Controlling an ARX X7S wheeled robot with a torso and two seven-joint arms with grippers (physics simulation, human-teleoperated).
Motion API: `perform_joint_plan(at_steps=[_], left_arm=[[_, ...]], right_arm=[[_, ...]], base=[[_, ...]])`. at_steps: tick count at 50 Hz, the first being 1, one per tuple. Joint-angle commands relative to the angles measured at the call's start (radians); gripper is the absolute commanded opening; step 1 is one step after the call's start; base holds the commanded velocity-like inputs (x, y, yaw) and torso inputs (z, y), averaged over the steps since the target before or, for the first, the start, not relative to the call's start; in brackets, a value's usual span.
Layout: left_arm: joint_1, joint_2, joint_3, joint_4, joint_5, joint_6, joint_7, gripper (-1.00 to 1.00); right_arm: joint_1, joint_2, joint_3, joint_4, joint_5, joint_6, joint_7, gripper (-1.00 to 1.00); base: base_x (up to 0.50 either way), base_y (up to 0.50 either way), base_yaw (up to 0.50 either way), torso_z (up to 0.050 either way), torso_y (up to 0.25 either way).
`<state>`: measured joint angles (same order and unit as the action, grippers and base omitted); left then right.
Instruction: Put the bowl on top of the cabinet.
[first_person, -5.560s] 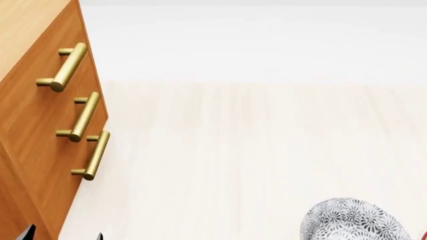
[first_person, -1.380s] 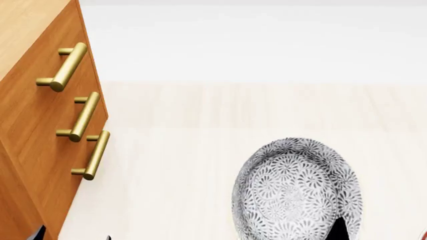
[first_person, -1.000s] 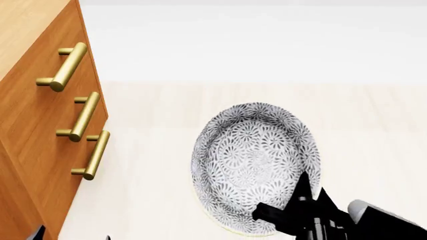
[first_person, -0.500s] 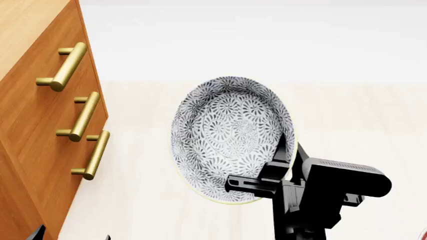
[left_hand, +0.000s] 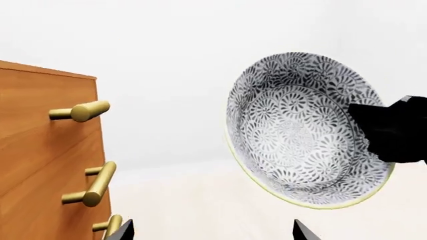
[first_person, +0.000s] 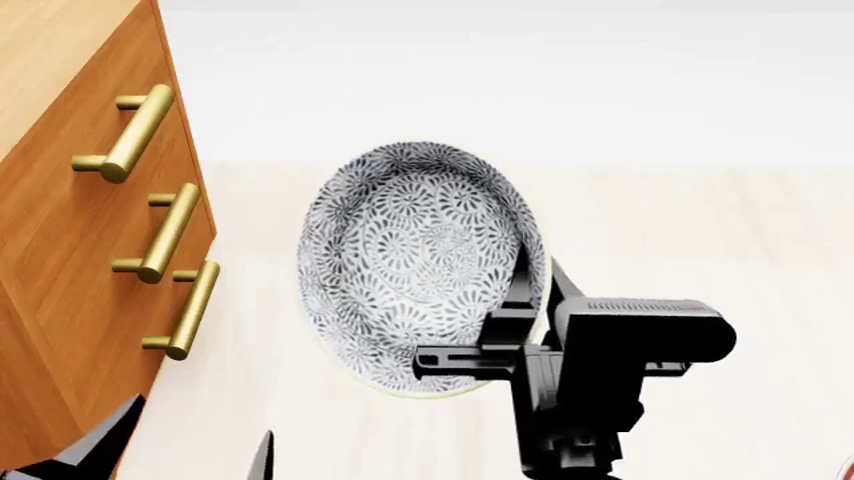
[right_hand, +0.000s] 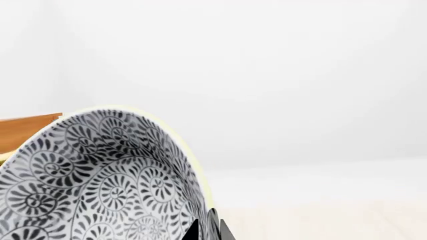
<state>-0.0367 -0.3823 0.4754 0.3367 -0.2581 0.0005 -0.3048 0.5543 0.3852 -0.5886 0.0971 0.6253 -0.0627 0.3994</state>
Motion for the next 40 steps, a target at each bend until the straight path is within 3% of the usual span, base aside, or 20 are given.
perform_joint_plan(at_steps=[1,16,40], left_arm=[[-0.069,-0.002,0.018,0.078,-0.027,-0.097,0.014,1.00],[-0.078,-0.006,0.023,0.103,-0.029,-0.114,0.007,1.00],[-0.106,-0.011,0.033,0.143,-0.028,-0.162,-0.007,1.00]], right_arm=[[0.005,-0.004,-0.019,-0.009,-0.047,-0.029,-0.039,-1.00],[-0.005,-0.036,-0.001,0.113,-0.133,-0.259,-0.117,-1.00],[-0.018,-0.037,-0.013,0.127,-0.171,-0.316,-0.132,-1.00]], base=[[0.00,0.00,0.00,0.000,0.000],[0.00,0.00,0.00,0.000,0.001],[0.00,0.00,0.00,0.000,0.000]])
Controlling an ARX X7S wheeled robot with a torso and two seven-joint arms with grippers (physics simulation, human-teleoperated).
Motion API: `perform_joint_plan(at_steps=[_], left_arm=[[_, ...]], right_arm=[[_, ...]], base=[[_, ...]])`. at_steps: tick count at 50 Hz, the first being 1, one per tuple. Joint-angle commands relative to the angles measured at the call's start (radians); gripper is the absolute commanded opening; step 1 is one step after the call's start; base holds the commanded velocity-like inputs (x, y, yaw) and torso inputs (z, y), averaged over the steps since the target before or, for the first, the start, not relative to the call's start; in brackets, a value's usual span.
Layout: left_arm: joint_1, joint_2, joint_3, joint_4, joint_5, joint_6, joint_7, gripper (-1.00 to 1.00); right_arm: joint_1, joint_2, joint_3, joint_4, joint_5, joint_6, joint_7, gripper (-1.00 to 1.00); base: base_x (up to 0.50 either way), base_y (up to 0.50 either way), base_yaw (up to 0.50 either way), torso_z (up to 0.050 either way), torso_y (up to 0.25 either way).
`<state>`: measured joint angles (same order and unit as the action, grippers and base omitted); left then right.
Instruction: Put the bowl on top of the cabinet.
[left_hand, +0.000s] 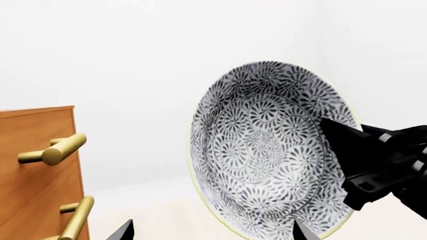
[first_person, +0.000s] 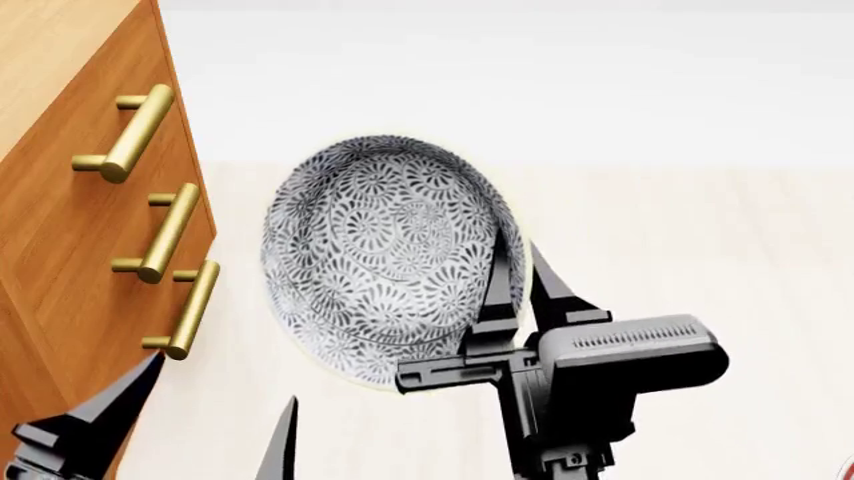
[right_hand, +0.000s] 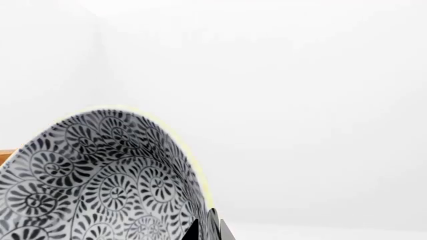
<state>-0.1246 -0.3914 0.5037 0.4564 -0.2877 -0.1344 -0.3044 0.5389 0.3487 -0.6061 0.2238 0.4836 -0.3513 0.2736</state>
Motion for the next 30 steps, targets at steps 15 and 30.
perform_joint_plan(at_steps=[15,30], left_arm=[[-0.121,0.024,0.004,-0.029,0.016,-0.091,-0.017,1.00],[-0.186,0.050,0.019,-0.089,0.012,-0.129,-0.007,1.00]], right_arm=[[-0.015,0.006,0.007,-0.001,-0.033,-0.038,0.000,-1.00],[-0.028,0.015,0.005,-0.026,-0.048,-0.043,0.013,-1.00]], base=[[0.00,0.00,0.00,0.000,0.001],[0.00,0.00,0.00,0.001,0.001]])
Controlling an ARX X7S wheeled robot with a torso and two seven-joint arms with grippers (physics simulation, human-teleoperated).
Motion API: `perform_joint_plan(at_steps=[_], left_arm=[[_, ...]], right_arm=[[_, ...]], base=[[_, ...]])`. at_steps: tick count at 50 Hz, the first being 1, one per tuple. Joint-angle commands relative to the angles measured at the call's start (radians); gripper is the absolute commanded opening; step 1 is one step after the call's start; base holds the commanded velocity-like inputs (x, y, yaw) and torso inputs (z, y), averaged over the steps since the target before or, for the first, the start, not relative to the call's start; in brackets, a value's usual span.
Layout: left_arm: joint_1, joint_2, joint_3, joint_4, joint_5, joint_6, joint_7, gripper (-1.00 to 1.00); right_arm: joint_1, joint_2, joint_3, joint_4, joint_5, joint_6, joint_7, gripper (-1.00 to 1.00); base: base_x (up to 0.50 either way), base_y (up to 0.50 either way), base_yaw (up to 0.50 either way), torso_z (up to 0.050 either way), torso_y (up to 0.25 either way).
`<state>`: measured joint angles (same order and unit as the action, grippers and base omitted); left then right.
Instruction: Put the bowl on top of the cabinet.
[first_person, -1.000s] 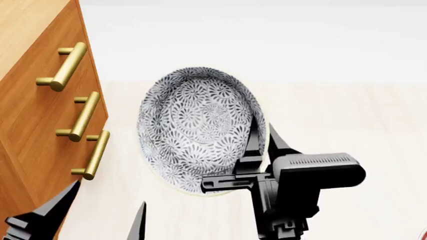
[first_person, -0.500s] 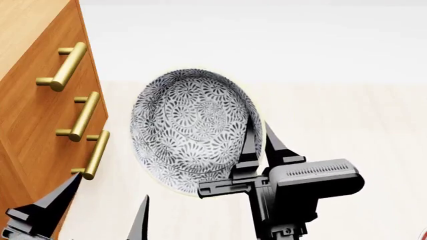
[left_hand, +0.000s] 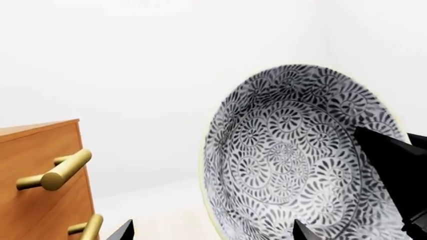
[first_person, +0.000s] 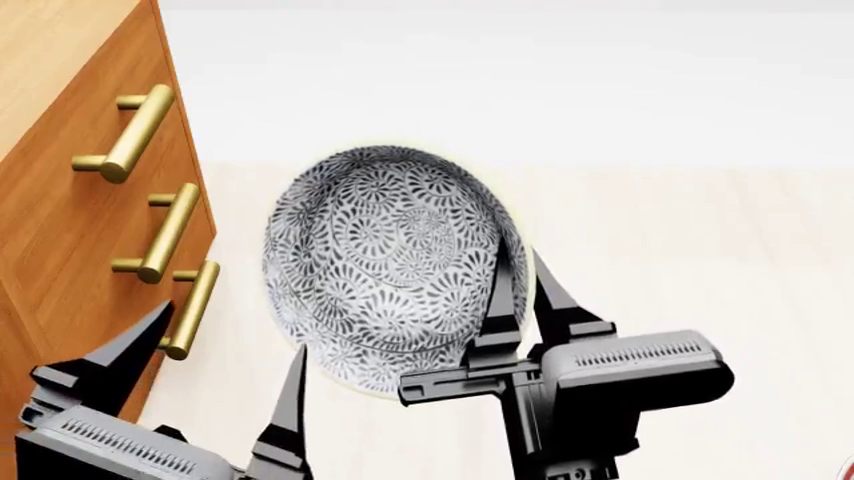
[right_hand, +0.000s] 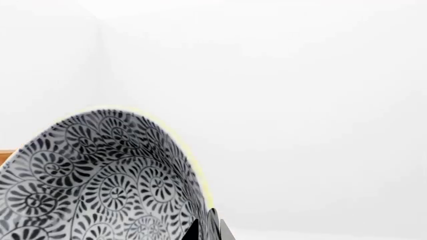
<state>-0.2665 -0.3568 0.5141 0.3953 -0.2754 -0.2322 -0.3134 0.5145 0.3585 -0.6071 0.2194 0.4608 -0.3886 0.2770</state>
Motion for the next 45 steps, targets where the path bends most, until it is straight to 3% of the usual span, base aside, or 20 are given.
perform_joint_plan(at_steps=[1,20,45], left_arm=[[-0.052,0.018,0.010,-0.030,-0.002,-0.038,0.003,1.00],[-0.166,0.049,0.020,-0.088,-0.011,-0.104,0.017,1.00],[-0.252,0.091,0.015,-0.282,-0.035,-0.056,0.068,1.00]], right_arm=[[-0.005,0.006,0.006,-0.023,-0.025,-0.007,0.010,-1.00],[-0.009,0.012,0.004,-0.039,-0.030,0.001,0.020,-1.00],[-0.010,0.005,0.004,-0.010,-0.033,-0.011,0.020,-1.00]], base=[[0.00,0.00,0.00,0.000,0.000],[0.00,0.00,0.00,0.000,0.001],[0.00,0.00,0.00,0.000,0.000]])
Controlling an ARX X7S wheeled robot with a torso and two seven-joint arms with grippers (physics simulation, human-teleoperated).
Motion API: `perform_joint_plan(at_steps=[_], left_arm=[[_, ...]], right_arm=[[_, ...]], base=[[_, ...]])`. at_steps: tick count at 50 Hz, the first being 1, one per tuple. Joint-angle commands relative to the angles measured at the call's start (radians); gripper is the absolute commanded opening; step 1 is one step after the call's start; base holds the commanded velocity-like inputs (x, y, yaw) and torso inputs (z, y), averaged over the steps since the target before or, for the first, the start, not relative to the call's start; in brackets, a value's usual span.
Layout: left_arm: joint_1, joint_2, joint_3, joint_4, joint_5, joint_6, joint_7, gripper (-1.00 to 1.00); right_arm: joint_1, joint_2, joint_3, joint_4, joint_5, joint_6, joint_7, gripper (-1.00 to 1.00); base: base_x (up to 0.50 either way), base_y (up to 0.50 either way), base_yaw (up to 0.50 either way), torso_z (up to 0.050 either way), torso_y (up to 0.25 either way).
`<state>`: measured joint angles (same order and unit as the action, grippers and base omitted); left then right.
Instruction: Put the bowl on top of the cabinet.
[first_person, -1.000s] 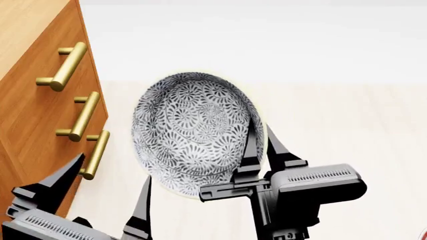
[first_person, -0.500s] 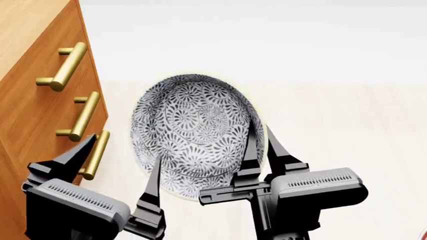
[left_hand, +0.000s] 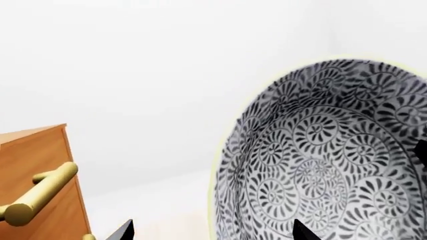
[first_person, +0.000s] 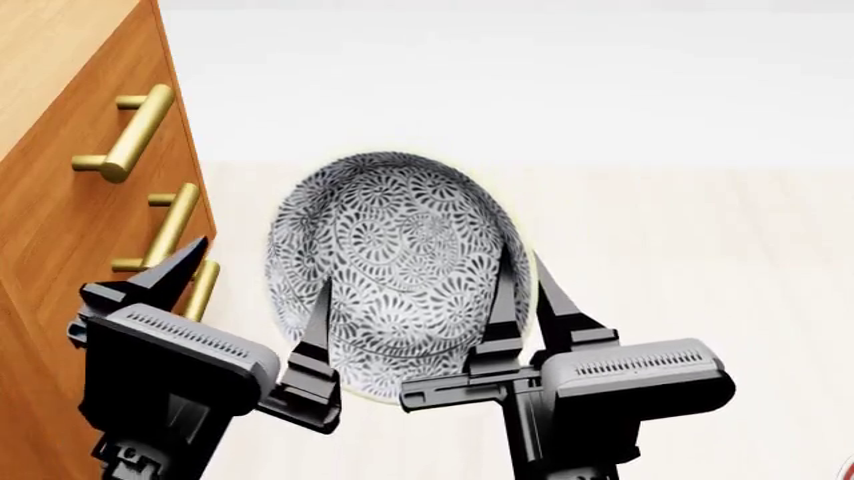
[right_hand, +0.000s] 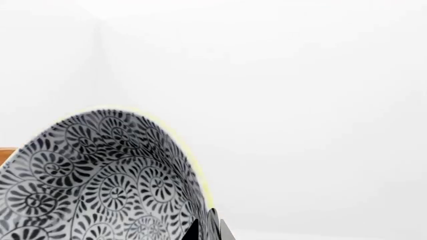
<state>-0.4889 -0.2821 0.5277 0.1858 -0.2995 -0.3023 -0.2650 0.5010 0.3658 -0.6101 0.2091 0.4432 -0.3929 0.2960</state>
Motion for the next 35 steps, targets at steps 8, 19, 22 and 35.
perform_joint_plan(at_steps=[8,19,22,35], left_arm=[[-0.031,0.026,0.005,-0.106,-0.018,0.029,0.030,1.00],[-0.038,0.033,0.008,-0.143,-0.025,0.043,0.040,1.00],[-0.039,0.033,0.009,-0.149,-0.026,0.047,0.042,1.00],[-0.037,0.032,0.014,-0.158,-0.030,0.056,0.045,1.00]], right_arm=[[0.002,-0.001,0.008,-0.001,-0.013,-0.009,0.001,-1.00],[-0.001,0.006,0.007,-0.019,-0.012,-0.002,0.006,-1.00],[-0.002,0.006,0.007,-0.021,-0.014,-0.001,0.008,-1.00],[-0.004,0.006,0.009,-0.012,-0.012,-0.007,0.006,-1.00]], base=[[0.00,0.00,0.00,0.000,0.000],[0.00,0.00,0.00,0.000,0.001],[0.00,0.00,0.00,0.000,0.000],[0.00,0.00,0.00,0.000,0.000]])
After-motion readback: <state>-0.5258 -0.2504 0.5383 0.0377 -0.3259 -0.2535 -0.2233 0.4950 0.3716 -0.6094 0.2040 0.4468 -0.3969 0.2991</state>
